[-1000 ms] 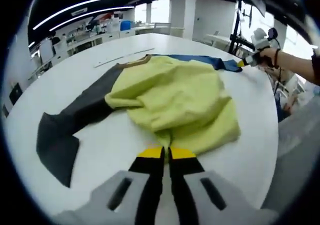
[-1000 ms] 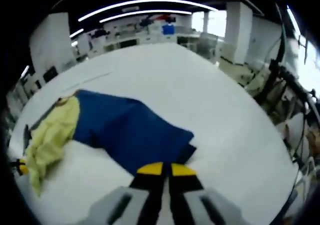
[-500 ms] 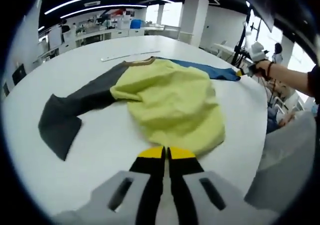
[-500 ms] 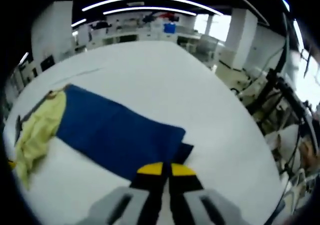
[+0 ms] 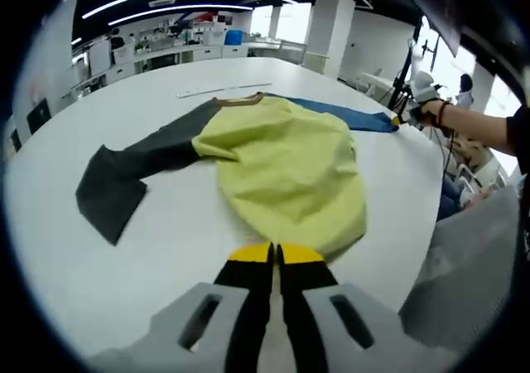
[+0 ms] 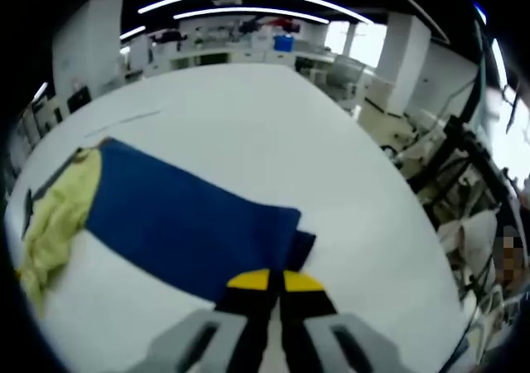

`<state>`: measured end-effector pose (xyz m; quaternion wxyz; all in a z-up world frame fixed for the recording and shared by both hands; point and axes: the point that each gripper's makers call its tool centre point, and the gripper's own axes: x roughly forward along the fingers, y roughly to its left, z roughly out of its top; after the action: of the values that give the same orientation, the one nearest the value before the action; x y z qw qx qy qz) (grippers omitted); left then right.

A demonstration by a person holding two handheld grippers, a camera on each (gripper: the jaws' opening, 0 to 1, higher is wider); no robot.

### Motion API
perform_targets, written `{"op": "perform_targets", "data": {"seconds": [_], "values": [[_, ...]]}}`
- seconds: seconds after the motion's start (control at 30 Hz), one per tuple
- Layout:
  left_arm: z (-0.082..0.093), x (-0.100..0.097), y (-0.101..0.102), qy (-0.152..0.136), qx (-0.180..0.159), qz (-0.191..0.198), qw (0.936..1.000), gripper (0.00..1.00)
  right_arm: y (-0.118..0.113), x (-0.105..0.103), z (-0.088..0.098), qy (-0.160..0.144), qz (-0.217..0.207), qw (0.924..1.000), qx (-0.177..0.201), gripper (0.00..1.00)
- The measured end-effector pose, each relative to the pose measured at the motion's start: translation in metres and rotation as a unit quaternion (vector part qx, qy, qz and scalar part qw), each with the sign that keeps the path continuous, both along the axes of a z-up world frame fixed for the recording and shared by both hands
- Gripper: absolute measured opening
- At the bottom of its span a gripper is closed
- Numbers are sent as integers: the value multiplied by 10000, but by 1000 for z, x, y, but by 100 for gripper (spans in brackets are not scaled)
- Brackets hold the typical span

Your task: Fold the garment on the visible template until the final outline fits inside the template.

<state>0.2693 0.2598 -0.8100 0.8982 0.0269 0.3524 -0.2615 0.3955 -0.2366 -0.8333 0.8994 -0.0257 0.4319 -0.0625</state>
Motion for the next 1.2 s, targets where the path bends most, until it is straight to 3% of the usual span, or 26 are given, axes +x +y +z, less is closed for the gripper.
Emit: {"op": "perform_targets", "data": {"seconds": [0.13, 0.2, 0.33, 0.5, 0.8, 1.07, 1.2], "values": [[0, 0, 1, 17, -31, 48, 10000, 0, 4, -1, -1, 10, -9, 9999, 130, 0], [0, 1, 3, 23, 4, 120, 9999, 0, 6, -2, 0, -39, 10, 9998, 214, 5], [0, 1, 2, 5, 37, 113, 9999, 2, 13, -7, 0, -6, 86, 9994, 338, 22], [6, 2, -2, -136, 127, -10, 9998, 20, 21, -9, 6, -40, 302, 9990, 323, 48], [16, 4, -12, -372, 173, -329, 9986, 32, 51, -17, 17, -71, 887, 9957, 257, 76], [24, 0, -35, -458, 203, -668, 9965, 37, 89, -18, 16, -95, 1697, 9839, 561, 95], [24, -1, -47, -488, 188, -807, 9954, 39, 109, -20, 17, -106, 1976, 9776, 722, 99]]}}
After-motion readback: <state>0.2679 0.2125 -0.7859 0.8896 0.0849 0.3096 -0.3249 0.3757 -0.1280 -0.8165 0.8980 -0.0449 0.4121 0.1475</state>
